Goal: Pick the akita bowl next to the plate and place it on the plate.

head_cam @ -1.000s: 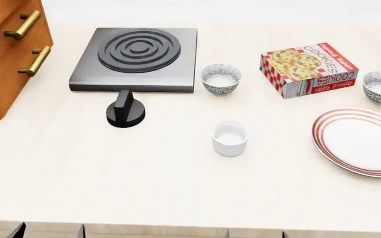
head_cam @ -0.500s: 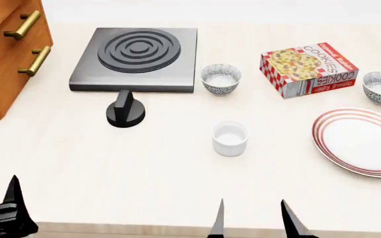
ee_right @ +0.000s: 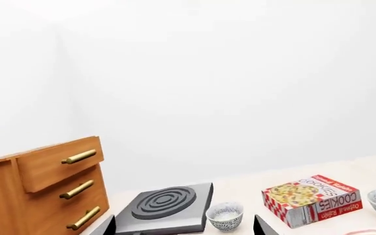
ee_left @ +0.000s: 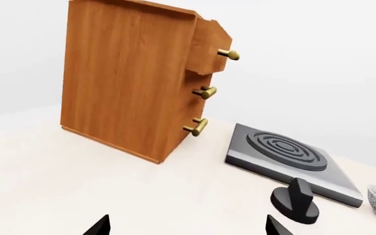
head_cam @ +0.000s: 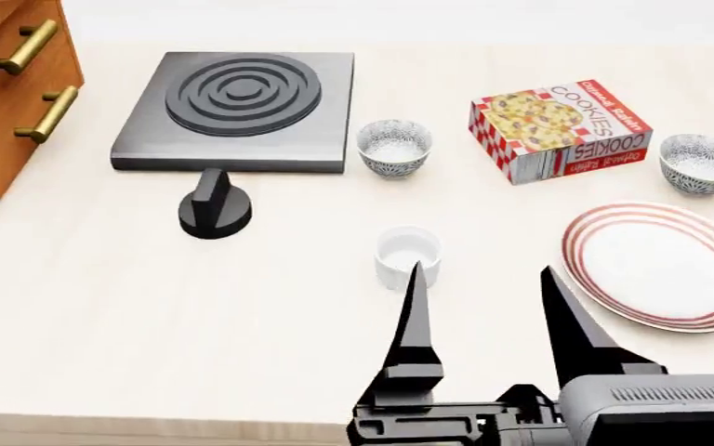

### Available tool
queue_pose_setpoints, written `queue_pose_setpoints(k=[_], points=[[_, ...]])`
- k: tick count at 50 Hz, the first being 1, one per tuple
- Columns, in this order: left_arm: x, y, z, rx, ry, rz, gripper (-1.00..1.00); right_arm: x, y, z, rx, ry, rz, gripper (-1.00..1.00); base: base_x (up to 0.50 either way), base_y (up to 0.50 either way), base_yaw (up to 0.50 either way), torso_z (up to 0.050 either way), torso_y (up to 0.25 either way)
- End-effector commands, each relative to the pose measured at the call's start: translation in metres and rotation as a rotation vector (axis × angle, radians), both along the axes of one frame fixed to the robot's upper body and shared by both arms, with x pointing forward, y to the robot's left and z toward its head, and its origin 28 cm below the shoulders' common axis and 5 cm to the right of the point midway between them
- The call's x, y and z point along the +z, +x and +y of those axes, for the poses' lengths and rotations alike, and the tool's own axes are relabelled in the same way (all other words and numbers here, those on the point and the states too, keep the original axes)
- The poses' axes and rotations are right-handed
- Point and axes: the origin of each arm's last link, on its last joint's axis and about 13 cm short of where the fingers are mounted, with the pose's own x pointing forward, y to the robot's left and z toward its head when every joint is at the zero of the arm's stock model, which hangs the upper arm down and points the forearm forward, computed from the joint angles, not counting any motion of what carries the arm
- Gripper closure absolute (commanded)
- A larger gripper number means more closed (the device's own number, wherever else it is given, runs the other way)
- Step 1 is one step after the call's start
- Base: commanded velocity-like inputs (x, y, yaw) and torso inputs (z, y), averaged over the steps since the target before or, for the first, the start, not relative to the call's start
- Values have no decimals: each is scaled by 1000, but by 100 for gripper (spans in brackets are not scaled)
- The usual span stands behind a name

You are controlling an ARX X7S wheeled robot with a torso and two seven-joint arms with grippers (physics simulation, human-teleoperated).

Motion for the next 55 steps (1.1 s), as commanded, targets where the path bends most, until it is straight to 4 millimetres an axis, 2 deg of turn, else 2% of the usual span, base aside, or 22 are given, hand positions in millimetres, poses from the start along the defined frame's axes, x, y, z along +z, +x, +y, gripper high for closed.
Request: queue_pose_setpoints(k=[1,55], points=[[-4,0,4,12,-12,2,-100,4,2,-1,7,21,-3,-100,0,-383,0,0,0],[-4,1,4,14,3,10,-100,5,0,-3,-13,-9,13,-100,0,-385,0,0,0]])
